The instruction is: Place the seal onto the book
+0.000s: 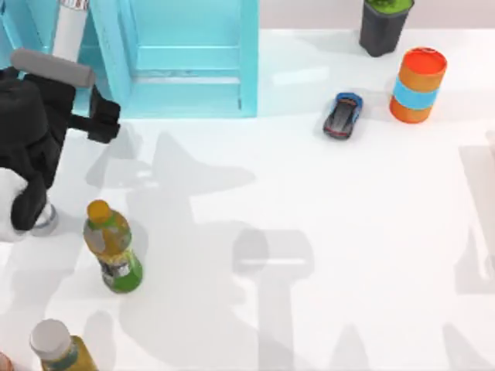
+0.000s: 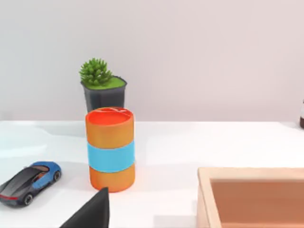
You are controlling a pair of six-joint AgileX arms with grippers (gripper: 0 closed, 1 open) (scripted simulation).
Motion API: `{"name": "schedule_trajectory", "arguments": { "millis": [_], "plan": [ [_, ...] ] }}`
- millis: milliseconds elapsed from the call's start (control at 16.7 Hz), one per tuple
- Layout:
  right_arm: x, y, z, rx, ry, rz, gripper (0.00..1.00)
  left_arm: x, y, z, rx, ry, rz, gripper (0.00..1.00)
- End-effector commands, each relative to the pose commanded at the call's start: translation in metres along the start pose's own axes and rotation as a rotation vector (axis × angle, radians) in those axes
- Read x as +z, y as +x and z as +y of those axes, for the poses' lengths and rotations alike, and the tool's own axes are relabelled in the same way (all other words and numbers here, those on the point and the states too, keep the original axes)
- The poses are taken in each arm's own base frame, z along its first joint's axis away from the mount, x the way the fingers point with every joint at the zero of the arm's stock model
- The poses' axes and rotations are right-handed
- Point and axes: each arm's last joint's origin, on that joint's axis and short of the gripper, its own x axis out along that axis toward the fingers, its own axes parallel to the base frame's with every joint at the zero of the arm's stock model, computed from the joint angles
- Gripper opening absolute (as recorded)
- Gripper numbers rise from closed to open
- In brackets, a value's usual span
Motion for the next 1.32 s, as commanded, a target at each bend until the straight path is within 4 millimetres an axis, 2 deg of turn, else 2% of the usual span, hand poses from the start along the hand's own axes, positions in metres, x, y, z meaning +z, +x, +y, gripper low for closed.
{"name": "schedule_trajectory", "arguments": {
  "millis": [360, 660, 840, 1140, 1320],
  "plan": [
    [0.000, 0.000, 0.000, 0.000, 0.000, 0.000, 1.00, 0.004, 0.023, 0.001, 0.001, 0.000, -0.003, 1.00],
    [0.000, 0.000, 0.000, 0.000, 0.000, 0.000, 1.00, 0.008, 0.068, 0.001, 0.002, -0.002, -0.007, 1.00],
    [0.000, 0.000, 0.000, 0.000, 0.000, 0.000, 1.00, 0.002, 0.090, 0.000, 0.002, -0.001, -0.004, 1.00],
    [0.000, 0.000, 0.000, 0.000, 0.000, 0.000, 1.00, 0.001, 0.095, 0.001, 0.001, -0.002, -0.002, 1.00],
    [0.000, 0.000, 0.000, 0.000, 0.000, 0.000, 1.00, 0.001, 0.095, 0.001, 0.001, -0.002, -0.002, 0.77]
  ]
}}
